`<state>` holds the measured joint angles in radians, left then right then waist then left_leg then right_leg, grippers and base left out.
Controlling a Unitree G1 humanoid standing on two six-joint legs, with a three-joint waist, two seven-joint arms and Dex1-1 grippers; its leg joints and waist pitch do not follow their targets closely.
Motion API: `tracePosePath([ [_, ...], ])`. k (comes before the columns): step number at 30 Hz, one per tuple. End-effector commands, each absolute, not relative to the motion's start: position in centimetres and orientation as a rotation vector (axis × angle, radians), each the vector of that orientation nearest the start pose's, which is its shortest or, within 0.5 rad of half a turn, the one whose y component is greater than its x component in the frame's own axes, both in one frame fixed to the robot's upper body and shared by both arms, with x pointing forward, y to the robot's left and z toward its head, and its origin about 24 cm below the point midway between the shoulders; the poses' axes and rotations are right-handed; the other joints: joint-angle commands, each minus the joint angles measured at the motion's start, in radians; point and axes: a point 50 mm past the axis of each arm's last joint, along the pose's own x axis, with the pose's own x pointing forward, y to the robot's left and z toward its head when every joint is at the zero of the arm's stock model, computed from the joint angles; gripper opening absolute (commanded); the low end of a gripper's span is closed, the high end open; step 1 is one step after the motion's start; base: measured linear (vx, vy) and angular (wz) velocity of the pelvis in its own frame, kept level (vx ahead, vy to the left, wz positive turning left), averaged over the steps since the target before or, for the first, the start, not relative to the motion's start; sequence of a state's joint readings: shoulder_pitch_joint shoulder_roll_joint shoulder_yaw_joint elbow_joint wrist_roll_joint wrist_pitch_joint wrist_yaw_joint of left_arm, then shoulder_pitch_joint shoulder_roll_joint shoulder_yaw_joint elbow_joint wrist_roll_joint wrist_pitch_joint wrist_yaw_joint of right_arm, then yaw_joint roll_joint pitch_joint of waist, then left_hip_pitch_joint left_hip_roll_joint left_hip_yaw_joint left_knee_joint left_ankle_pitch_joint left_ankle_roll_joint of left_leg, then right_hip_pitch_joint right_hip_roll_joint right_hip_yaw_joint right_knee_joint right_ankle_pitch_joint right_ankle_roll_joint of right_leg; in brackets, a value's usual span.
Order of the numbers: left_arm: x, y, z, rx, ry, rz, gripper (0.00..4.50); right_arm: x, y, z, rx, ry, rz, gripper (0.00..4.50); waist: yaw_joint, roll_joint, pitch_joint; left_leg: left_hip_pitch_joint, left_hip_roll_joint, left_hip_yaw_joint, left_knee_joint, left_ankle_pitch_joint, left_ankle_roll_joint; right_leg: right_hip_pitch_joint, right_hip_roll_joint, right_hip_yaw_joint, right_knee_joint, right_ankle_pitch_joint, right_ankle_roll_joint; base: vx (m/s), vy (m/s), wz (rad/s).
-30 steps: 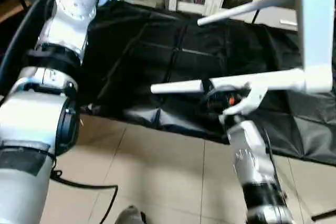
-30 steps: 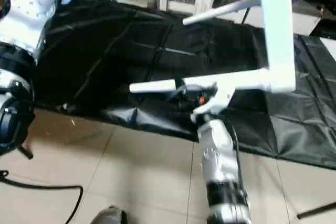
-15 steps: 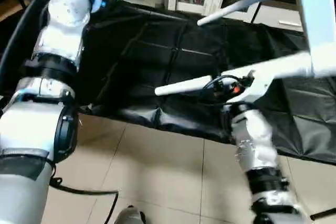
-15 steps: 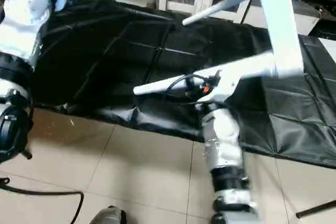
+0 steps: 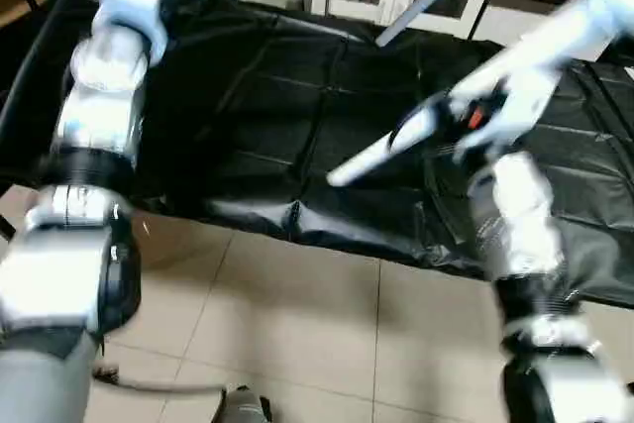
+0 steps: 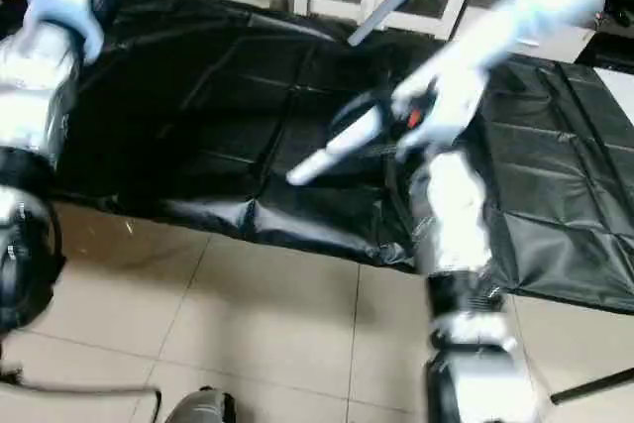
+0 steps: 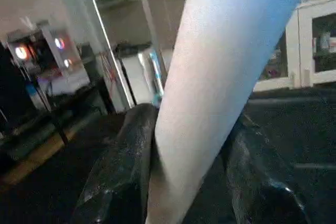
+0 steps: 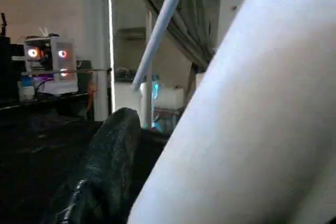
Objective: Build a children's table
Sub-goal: Flip table
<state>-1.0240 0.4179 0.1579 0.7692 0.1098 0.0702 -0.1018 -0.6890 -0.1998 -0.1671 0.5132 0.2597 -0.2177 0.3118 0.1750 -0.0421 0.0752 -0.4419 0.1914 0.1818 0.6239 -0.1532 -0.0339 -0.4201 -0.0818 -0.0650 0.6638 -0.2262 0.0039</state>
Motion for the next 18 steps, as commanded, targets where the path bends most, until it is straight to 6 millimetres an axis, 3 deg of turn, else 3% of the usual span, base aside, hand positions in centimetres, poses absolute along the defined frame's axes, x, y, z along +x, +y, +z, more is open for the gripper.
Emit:
tracePosePath([
  [1, 39.6, 22.2, 25.6, 0.303, -0.340, 0.096, 1.69, 36.2, -18.4, 19.0, -0.040, -0.510, 0.225, 2.51, -0.004, -0.002, -0.113, 0.055, 0.034, -0.008, -0.041, 0.098, 0.104, 0.054, -0.061, 0.036, -0.028, 0.317, -0.253, 0.000, 0.000, 0.00],
  [3, 38.9, 22.0, 23.8, 0.281, -0.317, 0.076, 1.65, 36.0, -18.7, 19.6, -0.080, -0.521, 0.240, 2.46, -0.008, -0.006, -0.110, 0.056, 0.040, -0.010, -0.045, 0.082, 0.092, 0.054, -0.060, 0.034, -0.028, 0.295, -0.257, 0.000, 0.000, 0.00],
  [5, 38.3, 21.7, 22.3, 0.265, -0.301, 0.071, 1.64, 35.8, -18.8, 19.7, -0.120, -0.517, 0.255, 2.44, -0.011, -0.018, -0.108, 0.055, 0.038, -0.007, -0.044, 0.076, 0.093, 0.055, -0.057, 0.035, -0.031, 0.276, -0.255, 0.000, 0.000, 0.00],
  [6, 38.1, 21.6, 22.0, 0.259, -0.296, 0.072, 1.64, 35.8, -18.8, 19.7, -0.135, -0.515, 0.260, 2.44, -0.012, -0.013, -0.107, 0.060, 0.038, -0.005, -0.044, 0.065, 0.085, 0.050, -0.057, 0.035, -0.033, 0.251, -0.249, 0.000, 0.000, 0.00],
  [7, 37.5, 21.5, 20.7, 0.256, -0.280, 0.071, 1.62, 35.6, -18.8, 19.7, -0.180, -0.508, 0.273, 2.43, -0.015, -0.019, -0.105, 0.061, 0.041, -0.005, -0.046, 0.054, 0.076, 0.049, -0.056, 0.036, -0.035, 0.232, -0.242, 0.000, 0.000, 0.00],
  [10, 36.6, 21.4, 19.0, 0.253, -0.252, 0.068, 1.59, 35.4, -18.9, 19.8, -0.232, -0.498, 0.288, 2.41, -0.017, -0.021, -0.103, 0.058, 0.041, -0.006, -0.048, 0.041, 0.067, 0.052, -0.058, 0.037, -0.036, 0.221, -0.229, 0.000, 0.000, 0.00],
  [11, 36.3, 21.5, 18.3, 0.254, -0.239, 0.072, 1.57, 35.4, -19.0, 19.9, -0.250, -0.493, 0.291, 2.41, -0.020, -0.030, -0.100, 0.057, 0.042, -0.004, -0.050, 0.037, 0.065, 0.054, -0.060, 0.037, -0.038, 0.203, -0.224, 0.000, 0.000, 0.00],
  [14, 35.2, 21.3, 16.0, 0.256, -0.206, 0.083, 1.52, 35.4, -19.6, 20.3, -0.320, -0.474, 0.288, 2.40, -0.027, -0.039, -0.098, 0.061, 0.042, 0.002, -0.052, 0.003, 0.057, 0.049, -0.057, 0.040, -0.047, 0.155, -0.203, 0.000, 0.000, 0.00],
  [15, 35.0, 21.2, 15.6, 0.262, -0.202, 0.084, 1.51, 35.5, -19.8, 20.3, -0.344, -0.462, 0.282, 2.40, -0.030, -0.035, -0.097, 0.064, 0.044, 0.001, -0.055, -0.015, 0.041, 0.047, -0.056, 0.040, -0.050, 0.137, -0.194, 0.000, 0.000, 0.00],
  [18, 34.4, 20.2, 14.2, 0.286, -0.193, 0.058, 1.48, 35.9, -20.4, 20.3, -0.437, -0.428, 0.261, 2.40, -0.037, -0.040, -0.095, 0.069, 0.044, 0.002, -0.059, -0.048, 0.006, 0.042, -0.053, 0.040, -0.054, 0.129, -0.176, 0.000, 0.000, 0.00],
])
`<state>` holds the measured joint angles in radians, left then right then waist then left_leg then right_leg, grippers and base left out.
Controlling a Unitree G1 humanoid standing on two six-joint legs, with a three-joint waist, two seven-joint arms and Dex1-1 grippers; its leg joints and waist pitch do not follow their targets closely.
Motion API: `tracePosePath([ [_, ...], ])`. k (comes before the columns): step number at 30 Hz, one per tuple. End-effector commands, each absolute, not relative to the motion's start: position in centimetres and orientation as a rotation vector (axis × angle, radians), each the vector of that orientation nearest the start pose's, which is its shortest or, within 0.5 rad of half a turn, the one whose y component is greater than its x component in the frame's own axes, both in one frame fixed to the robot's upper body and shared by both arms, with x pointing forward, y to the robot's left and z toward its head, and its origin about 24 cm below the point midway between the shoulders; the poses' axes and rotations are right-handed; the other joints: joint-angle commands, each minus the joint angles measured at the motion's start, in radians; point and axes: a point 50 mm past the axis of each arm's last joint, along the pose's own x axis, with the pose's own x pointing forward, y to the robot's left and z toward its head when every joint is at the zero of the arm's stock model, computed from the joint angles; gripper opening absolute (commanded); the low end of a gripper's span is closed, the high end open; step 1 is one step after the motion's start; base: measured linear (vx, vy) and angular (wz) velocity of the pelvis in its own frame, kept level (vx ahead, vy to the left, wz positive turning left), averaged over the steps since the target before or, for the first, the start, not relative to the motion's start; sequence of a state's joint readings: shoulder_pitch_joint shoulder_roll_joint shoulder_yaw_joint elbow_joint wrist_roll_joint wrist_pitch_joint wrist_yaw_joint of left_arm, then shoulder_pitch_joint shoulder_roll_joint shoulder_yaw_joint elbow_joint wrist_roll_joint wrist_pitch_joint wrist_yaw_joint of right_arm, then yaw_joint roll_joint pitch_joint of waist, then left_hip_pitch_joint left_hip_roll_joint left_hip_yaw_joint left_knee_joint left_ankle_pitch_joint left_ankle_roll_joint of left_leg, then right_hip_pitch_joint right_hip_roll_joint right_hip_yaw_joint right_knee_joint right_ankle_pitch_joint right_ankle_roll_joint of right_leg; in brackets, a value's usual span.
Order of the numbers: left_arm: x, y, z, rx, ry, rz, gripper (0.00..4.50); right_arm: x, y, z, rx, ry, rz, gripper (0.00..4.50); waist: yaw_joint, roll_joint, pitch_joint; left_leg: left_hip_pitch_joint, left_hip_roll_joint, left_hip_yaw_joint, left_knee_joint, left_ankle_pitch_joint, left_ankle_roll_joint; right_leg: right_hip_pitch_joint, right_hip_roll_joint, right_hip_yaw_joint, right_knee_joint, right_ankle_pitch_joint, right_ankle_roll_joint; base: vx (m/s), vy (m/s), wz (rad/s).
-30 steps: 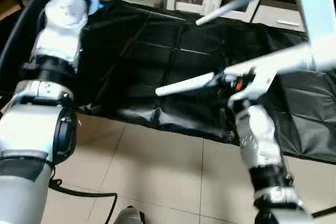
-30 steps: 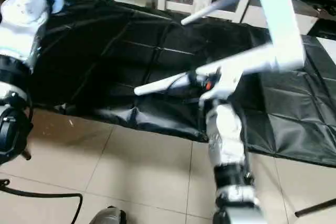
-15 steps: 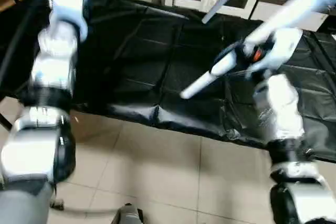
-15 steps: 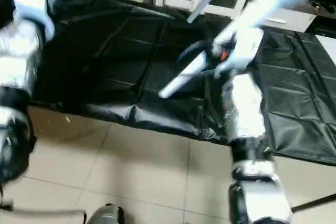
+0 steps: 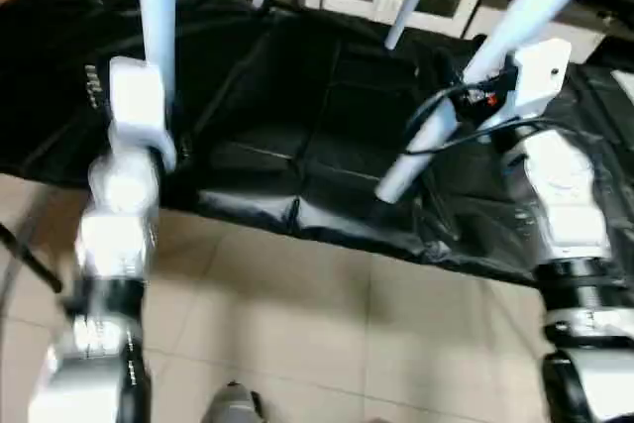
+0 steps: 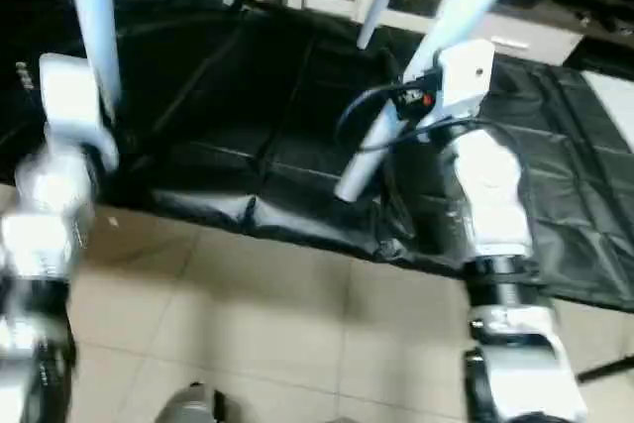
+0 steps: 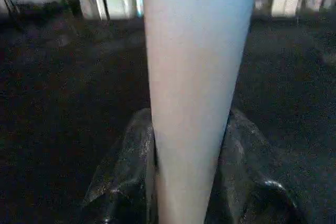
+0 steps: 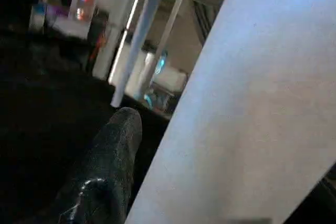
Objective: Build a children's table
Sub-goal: Flip table
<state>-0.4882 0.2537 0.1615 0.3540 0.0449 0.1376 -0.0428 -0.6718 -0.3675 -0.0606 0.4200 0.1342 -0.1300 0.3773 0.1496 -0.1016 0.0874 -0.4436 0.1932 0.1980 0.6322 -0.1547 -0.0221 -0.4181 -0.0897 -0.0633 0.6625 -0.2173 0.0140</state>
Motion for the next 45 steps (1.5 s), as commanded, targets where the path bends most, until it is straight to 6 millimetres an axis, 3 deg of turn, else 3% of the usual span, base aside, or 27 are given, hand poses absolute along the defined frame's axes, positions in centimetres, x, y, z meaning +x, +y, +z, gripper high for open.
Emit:
tracePosePath([
  [1, 34.1, 19.7, 13.6, 0.283, -0.185, 0.046, 1.47, 36.0, -20.6, 20.3, -0.445, -0.414, 0.250, 2.40, -0.018, 0.010, -0.105, 0.072, 0.043, -0.014, -0.071, -0.078, -0.025, 0.041, -0.045, 0.037, -0.057, 0.110, -0.176, 0.000, 0.000, 0.00],
  [4, 33.5, 18.7, 12.4, 0.278, -0.161, 0.013, 1.47, 36.3, -20.8, 19.8, -0.432, -0.381, 0.229, 2.40, -0.021, 0.002, -0.101, 0.071, 0.044, -0.011, -0.074, -0.132, -0.031, 0.041, -0.051, 0.040, -0.065, 0.050, -0.162, 0.000, 0.000, 0.00],
  [6, 33.4, 18.4, 12.0, 0.276, -0.153, 0.000, 1.47, 36.3, -20.8, 19.5, -0.437, -0.368, 0.222, 2.40, -0.021, 0.003, -0.101, 0.072, 0.044, -0.012, -0.075, -0.147, -0.037, 0.039, -0.051, 0.039, -0.069, 0.019, -0.153, 0.000, 0.000, 0.00],
  [7, 33.5, 18.2, 11.7, 0.278, -0.148, -0.008, 1.47, 36.3, -20.9, 19.0, -0.428, -0.354, 0.206, 2.40, -0.026, -0.002, -0.100, 0.068, 0.043, -0.013, -0.078, -0.164, -0.046, 0.040, -0.051, 0.039, -0.074, -0.012, -0.138, 0.000, 0.000, 0.00],
  [8, 33.5, 18.1, 11.7, 0.279, -0.148, -0.010, 1.47, 36.3, -20.9, 18.9, -0.424, -0.353, 0.203, 2.40, -0.028, 0.000, -0.100, 0.068, 0.043, -0.014, -0.080, -0.177, -0.053, 0.038, -0.052, 0.039, -0.076, -0.031, -0.131, 0.000, 0.000, 0.00],
  [10, 34.1, 17.5, 12.2, 0.311, -0.162, -0.057, 1.47, 36.3, -21.3, 17.2, -0.367, -0.314, 0.154, 2.40, -0.029, -0.006, -0.099, 0.068, 0.043, -0.014, -0.080, -0.181, -0.056, 0.035, -0.051, 0.039, -0.078, -0.046, -0.122, 0.000, 0.000, 0.00],
  [11, 34.4, 17.3, 12.5, 0.325, -0.168, -0.082, 1.47, 36.2, -21.4, 16.5, -0.349, -0.301, 0.138, 2.40, -0.030, 0.003, -0.099, 0.072, 0.042, -0.015, -0.082, -0.202, -0.067, 0.030, -0.051, 0.039, -0.082, -0.069, -0.113, 0.000, 0.000, 0.00],
  [14, 35.2, 17.4, 13.4, 0.352, -0.184, -0.085, 1.47, 36.3, -21.6, 15.3, -0.309, -0.265, 0.112, 2.40, -0.032, 0.007, -0.100, 0.080, 0.041, -0.016, -0.086, -0.240, -0.096, 0.024, -0.048, 0.036, -0.084, -0.077, -0.103, 0.000, 0.000, 0.00],
  [15, 35.5, 17.4, 13.7, 0.362, -0.187, -0.090, 1.47, 36.3, -21.6, 15.1, -0.299, -0.259, 0.103, 2.40, -0.031, 0.019, -0.100, 0.082, 0.041, -0.019, -0.089, -0.262, -0.112, 0.022, -0.049, 0.035, -0.084, -0.077, -0.100, 0.000, 0.000, 0.00],
  [18, 36.2, 17.4, 14.4, 0.393, -0.192, -0.107, 1.47, 36.5, -21.6, 14.8, -0.282, -0.253, 0.096, 2.39, -0.034, 0.012, -0.099, 0.083, 0.040, -0.021, -0.093, -0.318, -0.137, 0.023, -0.051, 0.035, -0.089, -0.092, -0.094, 0.000, 0.000, 0.00],
  [19, 36.4, 17.5, 14.6, 0.406, -0.194, -0.110, 1.47, 36.6, -21.4, 14.7, -0.282, -0.250, 0.099, 2.39, -0.035, 0.022, -0.101, 0.082, 0.039, -0.022, -0.094, -0.320, -0.143, 0.023, -0.050, 0.036, -0.088, -0.075, -0.095, 0.000, 0.000, 0.00],
  [27, 37.0, 18.0, 14.5, 0.433, -0.165, -0.090, 1.47, 36.9, -19.9, 14.9, -0.270, -0.262, 0.163, 2.39, -0.047, 0.018, -0.105, 0.074, 0.039, -0.021, -0.090, -0.272, -0.123, 0.036, -0.052, 0.035, -0.076, 0.005, -0.135, 0.000, 0.000, 0.00],
  [30, 36.7, 18.1, 13.8, 0.424, -0.148, -0.082, 1.47, 37.0, -19.8, 14.9, -0.274, -0.260, 0.170, 2.39, -0.049, 0.013, -0.103, 0.076, 0.040, -0.019, -0.089, -0.283, -0.115, 0.034, -0.053, 0.036, -0.080, -0.021, -0.141, 0.000, 0.000, 0.00],
  [31, 36.6, 18.3, 13.6, 0.424, -0.141, -0.073, 1.47, 37.0, -19.8, 14.9, -0.274, -0.258, 0.170, 2.39, -0.049, 0.016, -0.103, 0.076, 0.041, -0.020, -0.090, -0.284, -0.114, 0.033, -0.053, 0.036, -0.080, -0.028, -0.142, 0.000, 0.000, 0.00],
  [32, 36.6, 18.3, 13.4, 0.421, -0.135, -0.073, 1.47, 37.1, -19.8, 14.9, -0.276, -0.258, 0.171, 2.39, -0.051, 0.007, -0.103, 0.076, 0.041, -0.019, -0.089, -0.283, -0.112, 0.033, -0.053, 0.036, -0.081, -0.030, -0.142, 0.000, 0.000, 0.00],
  [33, 36.6, 18.4, 13.3, 0.416, -0.131, -0.077, 1.47, 37.1, -19.8, 15.0, -0.277, -0.258, 0.172, 2.39, -0.051, 0.011, -0.102, 0.076, 0.041, -0.019, -0.089, -0.286, -0.110, 0.032, -0.054, 0.036, -0.081, -0.043, -0.143, 0.000, 0.000, 0.00],
  [35, 36.4, 18.8, 13.1, 0.397, -0.121, -0.049, 1.47, 37.3, -19.8, 15.0, -0.273, -0.254, 0.186, 2.39, -0.053, 0.007, -0.101, 0.076, 0.042, -0.019, -0.090, -0.300, -0.112, 0.030, -0.055, 0.036, -0.085, -0.068, -0.138, 0.000, 0.000, 0.00],
  [36, 36.4, 18.9, 13.1, 0.396, -0.120, -0.039, 1.82, 37.4, -19.7, 15.0, -0.276, -0.252, 0.188, 2.38, -0.053, 0.008, -0.100, 0.076, 0.042, -0.019, -0.090, -0.308, -0.114, 0.030, -0.055, 0.036, -0.084, -0.077, -0.138, 0.000, 0.000, 0.00],
  [37, 36.4, 19.0, 13.1, 0.394, -0.114, -0.032, 2.17, 37.4, -19.7, 14.9, -0.271, -0.247, 0.194, 2.93, -0.055, 0.005, -0.100, 0.077, 0.042, -0.021, -0.091, -0.323, -0.117, 0.028, -0.055, 0.036, -0.086, -0.098, -0.133, 0.000, 0.000, 0.00],
  [38, 36.3, 19.1, 13.0, 0.391, -0.110, -0.029, 2.17, 37.4, -19.7, 14.9, -0.273, -0.245, 0.194, 3.06, -0.054, 0.006, -0.100, 0.078, 0.042, -0.020, -0.091, -0.328, -0.117, 0.027, -0.056, 0.036, -0.088, -0.104, -0.131, 0.000, 0.000, 0.00],
  [39, 36.3, 19.3, 13.0, 0.390, -0.107, -0.019, 2.19, 37.5, -19.7, 14.9, -0.285, -0.238, 0.191, 3.06, -0.057, 0.000, -0.100, 0.076, 0.043, -0.021, -0.092, -0.328, -0.119, 0.026, -0.055, 0.035, -0.088, -0.110, -0.127, 0.000, 0.000, 0.00],
  [42, 36.2, 19.4, 12.9, 0.389, -0.100, -0.010, 2.39, 37.6, -19.7, 14.7, -0.281, -0.229, 0.200, 3.25, -0.059, 0.001, -0.098, 0.075, 0.044, -0.022, -0.092, -0.330, -0.121, 0.027, -0.057, 0.035, -0.089, -0.115, -0.128, 0.000, 0.000, 0.00],
  [43, 36.1, 19.6, 12.9, 0.386, -0.099, -0.006, 2.51, 37.6, -19.7, 14.6, -0.277, -0.226, 0.205, 3.39, -0.062, -0.008, -0.098, 0.074, 0.042, -0.021, -0.091, -0.343, -0.115, 0.026, -0.057, 0.036, -0.092, -0.134, -0.123, 0.000, 0.000, 0.00],
  [45, 36.0, 19.6, 12.8, 0.383, -0.099, -0.004, 2.57, 37.6, -19.7, 14.5, -0.276, -0.225, 0.206, 3.49, -0.064, -0.005, -0.099, 0.071, 0.042, -0.022, -0.091, -0.334, -0.111, 0.027, -0.058, 0.037, -0.091, -0.137, -0.121, 0.000, 0.000, 0.00],
])
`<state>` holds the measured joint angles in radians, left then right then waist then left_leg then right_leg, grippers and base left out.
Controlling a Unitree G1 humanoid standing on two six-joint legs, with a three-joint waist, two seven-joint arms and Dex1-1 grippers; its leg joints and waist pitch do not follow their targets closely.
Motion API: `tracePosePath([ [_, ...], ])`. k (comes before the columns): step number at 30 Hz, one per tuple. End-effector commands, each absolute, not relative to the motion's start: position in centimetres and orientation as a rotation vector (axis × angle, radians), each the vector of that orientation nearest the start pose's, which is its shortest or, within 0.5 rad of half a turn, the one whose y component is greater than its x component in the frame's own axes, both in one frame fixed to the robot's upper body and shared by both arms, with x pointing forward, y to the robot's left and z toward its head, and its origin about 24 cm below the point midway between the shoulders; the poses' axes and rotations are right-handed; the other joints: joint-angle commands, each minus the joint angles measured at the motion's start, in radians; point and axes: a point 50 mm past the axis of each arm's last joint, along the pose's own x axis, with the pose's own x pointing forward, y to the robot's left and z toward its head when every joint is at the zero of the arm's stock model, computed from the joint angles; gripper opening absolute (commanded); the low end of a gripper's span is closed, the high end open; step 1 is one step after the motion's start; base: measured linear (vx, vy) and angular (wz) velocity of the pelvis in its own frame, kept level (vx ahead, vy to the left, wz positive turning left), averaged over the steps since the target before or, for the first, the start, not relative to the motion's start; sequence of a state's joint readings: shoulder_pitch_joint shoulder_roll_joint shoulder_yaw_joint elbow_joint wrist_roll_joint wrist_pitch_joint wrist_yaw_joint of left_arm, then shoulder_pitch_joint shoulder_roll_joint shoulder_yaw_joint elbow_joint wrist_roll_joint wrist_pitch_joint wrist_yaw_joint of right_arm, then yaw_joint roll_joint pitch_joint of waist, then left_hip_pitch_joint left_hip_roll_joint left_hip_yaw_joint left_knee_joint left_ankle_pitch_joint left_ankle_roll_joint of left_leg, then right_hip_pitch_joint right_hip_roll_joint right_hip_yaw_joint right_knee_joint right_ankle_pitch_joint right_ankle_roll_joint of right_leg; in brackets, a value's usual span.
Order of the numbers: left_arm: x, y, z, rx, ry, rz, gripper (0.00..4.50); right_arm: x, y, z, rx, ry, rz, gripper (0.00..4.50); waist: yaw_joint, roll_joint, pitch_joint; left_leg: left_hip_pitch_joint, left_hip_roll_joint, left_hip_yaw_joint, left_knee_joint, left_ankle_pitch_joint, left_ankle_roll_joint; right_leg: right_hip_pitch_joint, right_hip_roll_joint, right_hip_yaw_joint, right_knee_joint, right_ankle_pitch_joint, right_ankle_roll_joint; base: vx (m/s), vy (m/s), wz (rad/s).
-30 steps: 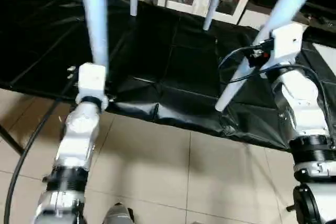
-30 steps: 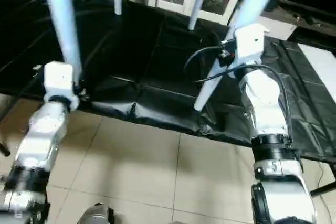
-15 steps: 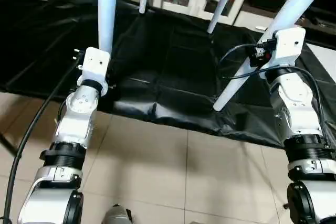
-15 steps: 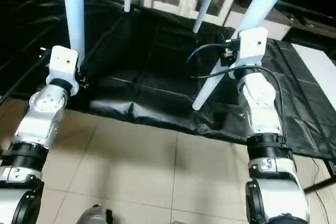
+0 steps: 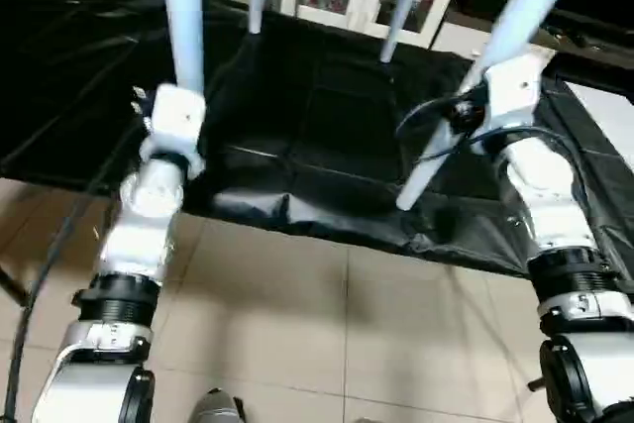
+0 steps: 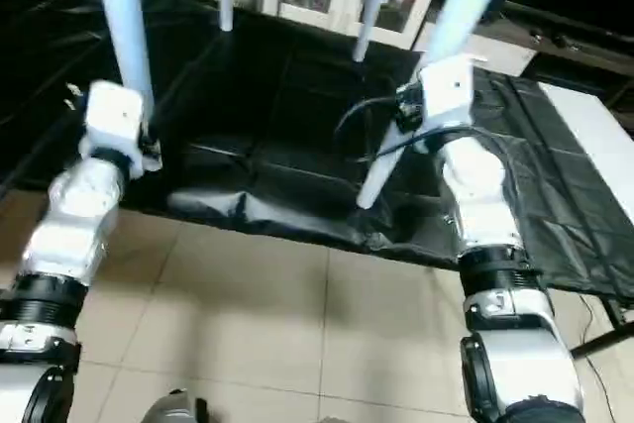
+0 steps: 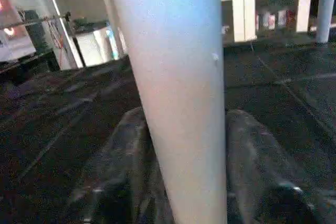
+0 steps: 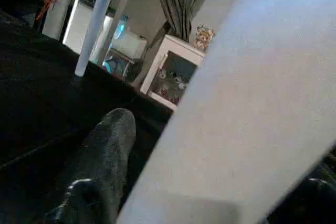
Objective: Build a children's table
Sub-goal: Flip table
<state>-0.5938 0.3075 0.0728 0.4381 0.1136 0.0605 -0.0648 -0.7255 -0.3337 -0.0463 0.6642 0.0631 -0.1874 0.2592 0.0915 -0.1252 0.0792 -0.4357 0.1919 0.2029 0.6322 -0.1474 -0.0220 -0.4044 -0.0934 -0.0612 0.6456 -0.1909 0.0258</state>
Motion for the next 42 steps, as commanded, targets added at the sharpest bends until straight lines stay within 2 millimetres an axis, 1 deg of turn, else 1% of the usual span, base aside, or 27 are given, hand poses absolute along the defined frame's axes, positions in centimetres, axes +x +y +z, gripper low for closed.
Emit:
tracePosePath([
  [1, 35.9, 19.7, 12.9, 0.379, -0.103, 0.001, 2.77, 37.5, -19.7, 14.3, -0.276, -0.227, 0.211, 3.68, -0.008, 0.013, -0.092, 0.062, 0.044, -0.027, -0.090, -0.332, -0.108, 0.014, -0.055, 0.034, -0.073, -0.163, -0.133, 0.000, 0.000, 0.00],
  [5, 35.7, 19.7, 12.9, 0.378, -0.109, -0.001, 3.00, 37.2, -19.8, 13.8, -0.288, -0.228, 0.205, 3.89, -0.010, 0.013, -0.092, 0.062, 0.045, -0.027, -0.089, -0.320, -0.104, 0.013, -0.053, 0.034, -0.072, -0.151, -0.131, 0.000, 0.000, 0.00],
  [7, 35.6, 19.7, 12.9, 0.385, -0.111, 0.000, 3.33, 37.1, -19.9, 13.7, -0.289, -0.234, 0.204, 4.20, -0.010, 0.014, -0.092, 0.063, 0.045, -0.027, -0.090, -0.327, -0.105, 0.012, -0.052, 0.034, -0.073, -0.150, -0.133, 0.000, 0.000, 0.00],
  [11, 34.8, 19.8, 13.1, 0.374, -0.136, -0.012, 3.66, 36.3, -20.0, 13.7, -0.266, -0.272, 0.208, 4.46, -0.009, 0.017, -0.091, 0.064, 0.046, -0.028, -0.092, -0.346, -0.108, 0.011, -0.050, 0.034, -0.074, -0.150, -0.129, 0.000, 0.000, 0.00],
  [16, 33.8, 19.8, 12.9, 0.301, -0.183, -0.030, 3.96, 34.7, -19.3, 12.8, -0.204, -0.309, 0.254, 4.50, -0.011, 0.023, -0.089, 0.065, 0.046, -0.032, -0.096, -0.409, -0.114, 0.007, -0.050, 0.035, -0.080, -0.200, -0.122, 0.000, 0.000, 0.00],
  [18, 33.6, 19.8, 12.8, 0.280, -0.193, -0.036, 4.10, 34.4, -19.3, 12.5, -0.180, -0.313, 0.250, 4.50, -0.012, 0.021, -0.088, 0.066, 0.047, -0.033, -0.097, -0.429, -0.115, 0.004, -0.051, 0.036, -0.084, -0.216, -0.118, 0.000, 0.000, 0.00],
  [19, 33.4, 19.8, 12.7, 0.258, -0.199, -0.033, 4.21, 34.0, -19.3, 12.3, -0.163, -0.316, 0.252, 4.50, -0.011, 0.025, -0.088, 0.066, 0.047, -0.033, -0.098, -0.435, -0.117, 0.003, -0.051, 0.036, -0.084, -0.218, -0.119, 0.000, 0.000, 0.00],
  [20, 33.1, 19.8, 12.6, 0.233, -0.206, -0.036, 4.25, 33.7, -19.2, 12.1, -0.159, -0.325, 0.250, 4.50, -0.012, 0.022, -0.087, 0.066, 0.048, -0.033, -0.099, -0.445, -0.120, 0.002, -0.050, 0.036, -0.086, -0.223, -0.117, 0.000, 0.000, 0.00],
  [21, 32.9, 19.7, 12.5, 0.216, -0.211, -0.037, 4.30, 33.4, -19.2, 12.0, -0.160, -0.331, 0.249, 4.50, -0.012, 0.028, -0.087, 0.066, 0.048, -0.035, -0.101, -0.457, -0.126, 0.003, -0.049, 0.036, -0.086, -0.229, -0.116, 0.000, 0.000, 0.00],
  [22, 32.2, 19.6, 12.2, 0.160, -0.227, -0.042, 4.41, 32.6, -19.2, 11.7, -0.173, -0.351, 0.227, 4.50, -0.010, 0.033, -0.085, 0.069, 0.048, -0.036, -0.101, -0.476, -0.134, -0.001, -0.050, 0.037, -0.087, -0.239, -0.113, 0.000, 0.000, 0.00],
  [24, 31.6, 19.5, 12.0, 0.112, -0.237, -0.045, 4.41, 32.0, -19.2, 11.6, -0.165, -0.364, 0.210, 4.50, -0.012, 0.028, -0.083, 0.065, 0.049, -0.037, -0.105, -0.501, -0.137, 0.000, -0.050, 0.037, -0.092, -0.252, -0.108, 0.000, 0.000, 0.00],
  [25, 30.9, 19.5, 11.9, 0.031, -0.257, -0.043, 4.41, 31.1, -19.2, 11.4, -0.146, -0.380, 0.183, 4.50, -0.010, 0.033, -0.083, 0.065, 0.049, -0.038, -0.106, -0.507, -0.138, 0.000, -0.050, 0.039, -0.093, -0.251, -0.109, 0.000, 0.000, 0.00],
  [27, 30.4, 19.6, 11.7, -0.003, -0.261, -0.039, 4.41, 30.5, -19.1, 11.3, -0.134, -0.385, 0.174, 4.50, -0.012, 0.029, -0.082, 0.066, 0.049, -0.038, -0.107, -0.525, -0.136, -0.001, -0.049, 0.037, -0.096, -0.267, -0.104, 0.000, 0.000, 0.00],
  [28, 29.2, 19.4, 11.1, -0.020, -0.258, -0.054, 4.41, 28.8, -18.9, 10.9, -0.103, -0.390, 0.160, 4.50, -0.010, 0.037, -0.081, 0.068, 0.049, -0.040, -0.109, -0.542, -0.135, -0.001, -0.049, 0.039, -0.100, -0.284, -0.095, 0.000, 0.000, 0.00],
  [29, 28.7, 19.3, 10.8, -0.018, -0.252, -0.065, 4.41, 28.1, -18.9, 10.8, -0.089, -0.392, 0.153, 4.50, -0.007, 0.033, -0.080, 0.066, 0.052, -0.040, -0.111, -0.533, -0.131, 0.002, -0.051, 0.041, -0.101, -0.272, -0.091, 0.000, 0.000, 0.00],
  [30, 28.2, 19.1, 10.4, 0.001, -0.236, -0.077, 4.41, 27.4, -18.8, 10.6, -0.060, -0.386, 0.151, 4.50, -0.009, 0.035, -0.075, 0.062, 0.050, -0.041, -0.116, -0.544, -0.122, 0.005, -0.049, 0.040, -0.106, -0.296, -0.081, 0.000, 0.000, 0.00],
  [31, 27.4, 18.7, 9.7, 0.040, -0.193, -0.105, 4.41, 26.2, -18.5, 10.1, 0.010, -0.351, 0.166, 4.50, -0.007, 0.042, -0.075, 0.067, 0.051, -0.043, -0.118, -0.562, -0.118, 0.005, -0.049, 0.041, -0.109, -0.318, -0.072, 0.000, 0.000, 0.00],
  [32, 27.1, 18.6, 9.5, 0.053, -0.181, -0.117, 4.41, 25.7, -18.3, 9.9, 0.038, -0.330, 0.176, 4.50, -0.012, 0.037, -0.074, 0.067, 0.050, -0.042, -0.119, -0.568, -0.114, 0.005, -0.044, 0.042, -0.113, -0.328, -0.066, 0.000, 0.000, 0.00],
  [33, 26.8, 18.5, 9.4, 0.056, -0.180, -0.110, 4.41, 25.3, -18.0, 9.5, 0.060, -0.297, 0.190, 4.50, -0.010, 0.048, -0.073, 0.073, 0.049, -0.044, -0.122, -0.601, -0.119, 0.001, -0.044, 0.041, -0.118, -0.367, -0.060, 0.000, 0.000, 0.00],
  [34, 26.6, 18.5, 9.1, 0.077, -0.167, -0.077, 4.41, 24.8, -17.7, 8.6, 0.087, -0.217, 0.214, 4.50, -0.013, 0.050, -0.071, 0.076, 0.048, -0.047, -0.121, -0.626, -0.124, -0.003, -0.043, 0.041, -0.122, -0.395, -0.055, 0.000, 0.000, 0.00],
  [35, 26.5, 18.5, 8.9, 0.092, -0.161, -0.054, 4.41, 24.6, -17.4, 8.0, 0.097, -0.167, 0.226, 4.50, -0.015, 0.058, -0.069, 0.076, 0.048, -0.049, -0.124, -0.633, -0.129, -0.002, -0.038, 0.041, -0.124, -0.398, -0.052, 0.000, 0.000, 0.00],
  [36, 26.3, 18.5, 8.5, 0.108, -0.143, -0.037, 4.41, 24.3, -17.3, 7.4, 0.110, -0.109, 0.231, 4.50, -0.018, 0.054, -0.068, 0.075, 0.048, -0.050, -0.125, -0.653, -0.136, -0.002, -0.042, 0.039, -0.128, -0.423, -0.047, 0.000, 0.000, 0.00],
  [38, 26.0, 18.4, 8.1, 0.126, -0.128, -0.012, 4.41, 24.3, -17.4, 5.6, 0.138, 0.036, 0.177, 4.50, -0.027, 0.062, -0.066, 0.071, 0.044, -0.056, -0.127, -0.677, -0.145, 0.002, -0.042, 0.036, -0.135, -0.461, -0.044, 0.000, 0.000, 0.00],
  [39, 26.0, 18.4, 8.1, 0.126, -0.128, -0.011, 4.41, 24.3, -17.4, 5.6, 0.137, 0.038, 0.176, 4.50, -0.032, 0.065, -0.066, 0.069, 0.043, -0.061, -0.130, -0.686, -0.149, 0.007, -0.044, 0.032, -0.137, -0.477, -0.045, 0.000, 0.000, 0.00],
  [40, 25.9, 18.4, 7.9, 0.099, -0.117, 0.016, 4.41, 24.5, -17.9, 5.0, 0.111, 0.083, 0.123, 4.50, -0.038, 0.072, -0.066, 0.069, 0.041, -0.067, -0.132, -0.709, -0.156, 0.012, -0.044, 0.024, -0.139, -0.509, -0.042, 0.000, 0.000, 0.00],
  [41, 25.9, 18.5, 7.8, 0.069, -0.099, 0.025, 4.41, 24.5, -18.2, 4.7, 0.102, 0.107, 0.089, 4.50, -0.045, 0.067, -0.065, 0.074, 0.040, -0.066, -0.128, -0.730, -0.153, 0.005, -0.046, 0.023, -0.145, -0.538, -0.042, 0.000, 0.000, 0.00],
  [42, 25.9, 18.5, 7.8, 0.069, -0.099, 0.025, 4.41, 24.5, -18.2, 4.7, 0.102, 0.107, 0.089, 4.50, -0.048, 0.068, -0.061, 0.077, 0.039, -0.067, -0.126, -0.742, -0.152, 0.002, -0.046, 0.021, -0.149, -0.560, -0.042, 0.000, 0.000, 0.00],
])
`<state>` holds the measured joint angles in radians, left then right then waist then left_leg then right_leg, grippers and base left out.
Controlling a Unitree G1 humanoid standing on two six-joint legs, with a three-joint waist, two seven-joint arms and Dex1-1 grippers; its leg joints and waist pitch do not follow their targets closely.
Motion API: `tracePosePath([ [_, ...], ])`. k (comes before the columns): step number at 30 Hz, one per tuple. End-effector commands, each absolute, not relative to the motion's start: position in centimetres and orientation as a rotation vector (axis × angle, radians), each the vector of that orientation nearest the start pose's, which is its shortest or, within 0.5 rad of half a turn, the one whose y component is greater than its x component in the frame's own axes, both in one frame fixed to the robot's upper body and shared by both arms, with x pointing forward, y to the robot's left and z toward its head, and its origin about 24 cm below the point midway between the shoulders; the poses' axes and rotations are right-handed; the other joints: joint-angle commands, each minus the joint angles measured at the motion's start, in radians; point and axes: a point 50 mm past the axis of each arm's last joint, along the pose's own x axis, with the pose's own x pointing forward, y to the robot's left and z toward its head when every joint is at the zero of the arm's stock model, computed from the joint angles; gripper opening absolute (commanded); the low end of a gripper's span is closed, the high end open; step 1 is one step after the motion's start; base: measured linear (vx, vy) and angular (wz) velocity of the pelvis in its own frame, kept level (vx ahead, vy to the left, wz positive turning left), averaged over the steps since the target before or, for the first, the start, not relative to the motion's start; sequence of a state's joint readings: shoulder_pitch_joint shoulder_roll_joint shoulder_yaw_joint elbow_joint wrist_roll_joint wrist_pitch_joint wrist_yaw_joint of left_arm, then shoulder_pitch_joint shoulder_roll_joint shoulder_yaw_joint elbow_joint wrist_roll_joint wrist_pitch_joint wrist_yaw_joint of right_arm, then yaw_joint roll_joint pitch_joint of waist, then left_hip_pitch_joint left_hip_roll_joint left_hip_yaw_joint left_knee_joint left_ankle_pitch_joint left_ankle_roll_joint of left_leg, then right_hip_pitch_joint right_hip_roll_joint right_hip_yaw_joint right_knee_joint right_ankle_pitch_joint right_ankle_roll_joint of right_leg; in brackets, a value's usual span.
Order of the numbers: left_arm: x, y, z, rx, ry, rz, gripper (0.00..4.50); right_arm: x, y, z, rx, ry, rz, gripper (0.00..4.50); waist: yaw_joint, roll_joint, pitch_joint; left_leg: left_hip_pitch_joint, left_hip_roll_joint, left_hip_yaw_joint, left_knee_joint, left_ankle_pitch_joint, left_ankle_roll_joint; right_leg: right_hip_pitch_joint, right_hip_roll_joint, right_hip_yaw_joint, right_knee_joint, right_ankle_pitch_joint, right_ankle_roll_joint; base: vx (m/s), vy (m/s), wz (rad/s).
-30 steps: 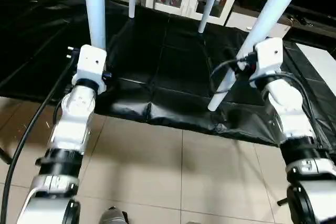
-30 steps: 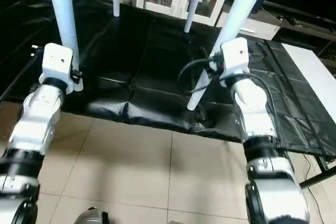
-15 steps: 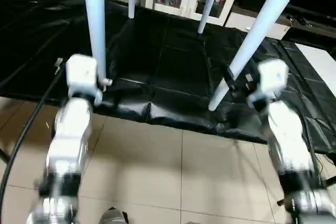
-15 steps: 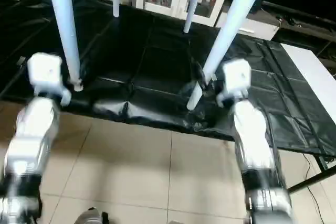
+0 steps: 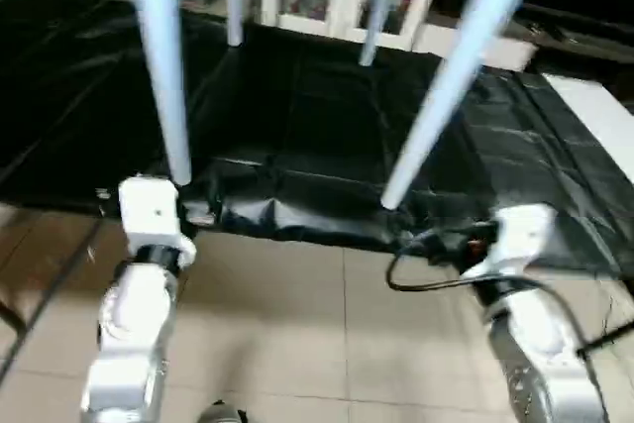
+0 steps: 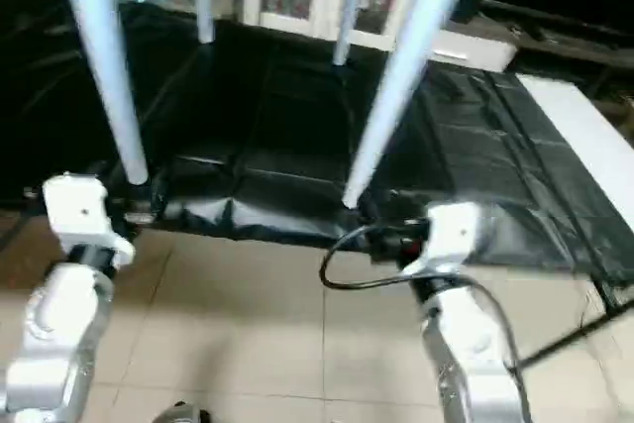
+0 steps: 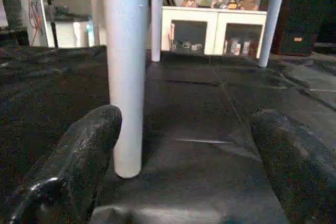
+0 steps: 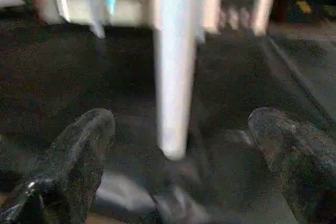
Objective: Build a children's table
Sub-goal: Flip table
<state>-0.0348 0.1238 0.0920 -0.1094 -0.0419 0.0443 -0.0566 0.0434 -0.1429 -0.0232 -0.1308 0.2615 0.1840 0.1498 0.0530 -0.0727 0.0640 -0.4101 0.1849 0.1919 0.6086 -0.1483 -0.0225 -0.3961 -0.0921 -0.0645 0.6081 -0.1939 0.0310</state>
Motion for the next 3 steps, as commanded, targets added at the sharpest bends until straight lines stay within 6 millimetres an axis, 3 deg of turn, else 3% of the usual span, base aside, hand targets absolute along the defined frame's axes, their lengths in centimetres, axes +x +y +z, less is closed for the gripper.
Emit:
tracePosePath([
  [1, 25.74, 18.50, 7.76, 0.066, -0.103, 0.029, 4.41, 24.54, -18.39, 4.90, 0.068, 0.092, 0.075, 4.50, -0.012, 0.017, -0.044, 0.053, 0.044, -0.056, -0.102, -0.752, -0.148, -0.008, -0.048, 0.021, -0.117, -0.581, -0.044, 0.000, 0.000, 0.00],
  [3, 25.58, 18.56, 7.70, 0.086, -0.108, 0.029, 4.41, 24.42, -18.39, 5.27, 0.017, 0.052, 0.088, 4.50, -0.021, 0.027, -0.040, 0.054, 0.045, -0.064, -0.106, -0.787, -0.153, -0.002, -0.048, 0.008, -0.125, -0.618, -0.033, 0.000, 0.000, 0.00],
])
